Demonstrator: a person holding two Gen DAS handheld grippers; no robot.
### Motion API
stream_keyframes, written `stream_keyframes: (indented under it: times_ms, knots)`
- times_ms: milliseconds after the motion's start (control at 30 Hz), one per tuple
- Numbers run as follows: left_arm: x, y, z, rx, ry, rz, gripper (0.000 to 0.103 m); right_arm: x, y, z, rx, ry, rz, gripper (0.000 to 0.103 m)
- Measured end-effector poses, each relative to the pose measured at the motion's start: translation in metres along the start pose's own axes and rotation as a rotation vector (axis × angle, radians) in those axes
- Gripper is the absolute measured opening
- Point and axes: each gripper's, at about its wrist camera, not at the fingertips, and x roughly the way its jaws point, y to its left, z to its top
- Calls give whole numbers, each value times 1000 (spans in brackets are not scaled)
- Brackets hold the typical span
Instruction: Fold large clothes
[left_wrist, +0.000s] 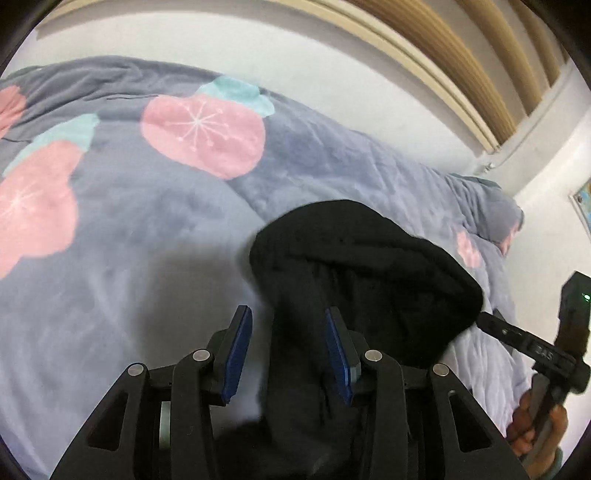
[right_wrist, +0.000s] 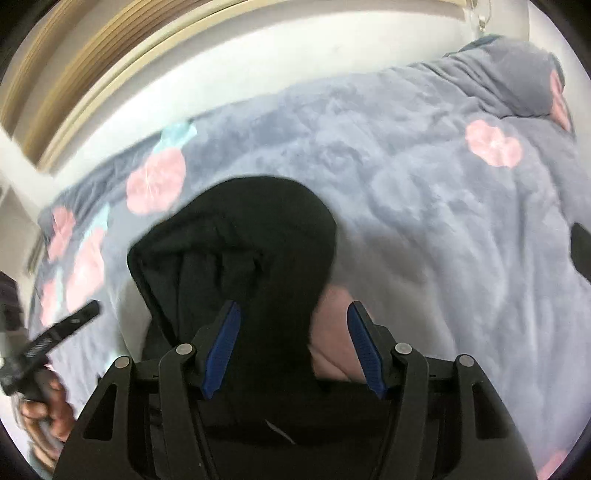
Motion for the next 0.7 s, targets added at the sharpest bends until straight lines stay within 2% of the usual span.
stream_keyframes:
  times_ms: [133, 233, 267, 300, 333, 367, 433, 500, 533, 567, 633, 667, 700]
  knots:
    - [44, 0, 17, -12, 32, 13, 43, 23, 3, 15, 2, 13, -30, 64]
    - [73, 8, 25, -60, 64, 27, 42, 43, -1, 18, 17, 40, -35, 64]
    - [82, 11, 27, -70, 77, 46, 38, 50, -1, 20, 17, 52, -41, 58]
    - [87, 13, 29, -74, 77, 59, 24, 59, -1, 21, 6, 72, -37, 23]
    - [87, 15, 31, -80, 65, 62, 9, 65, 0, 20, -12, 84, -40, 11]
    - [78, 20, 31, -105, 30, 17, 8, 63, -2, 20, -22, 74, -49, 11]
    - [52, 30, 29, -158, -42, -91, 8, 49, -9, 19, -4, 44, 12, 9]
    - [27, 50, 21, -257, -88, -222, 8, 30, -22, 12, 8, 1, 56, 8]
    - [25, 60, 15, -288, -83, -237, 8, 28, -26, 9, 10, -4, 67, 7]
    - [31, 68, 10, -306, -59, -214, 8, 30, -30, 3, 12, -1, 72, 7]
    - [60, 86, 0, -339, 37, -138, 8, 54, -35, -7, 7, 63, 47, 7]
    - [85, 102, -11, -390, 112, -144, 11, 79, -38, -13, 11, 128, 21, 7]
    - [95, 113, -18, -436, 126, -189, 12, 96, -39, -15, 10, 176, 10, 7]
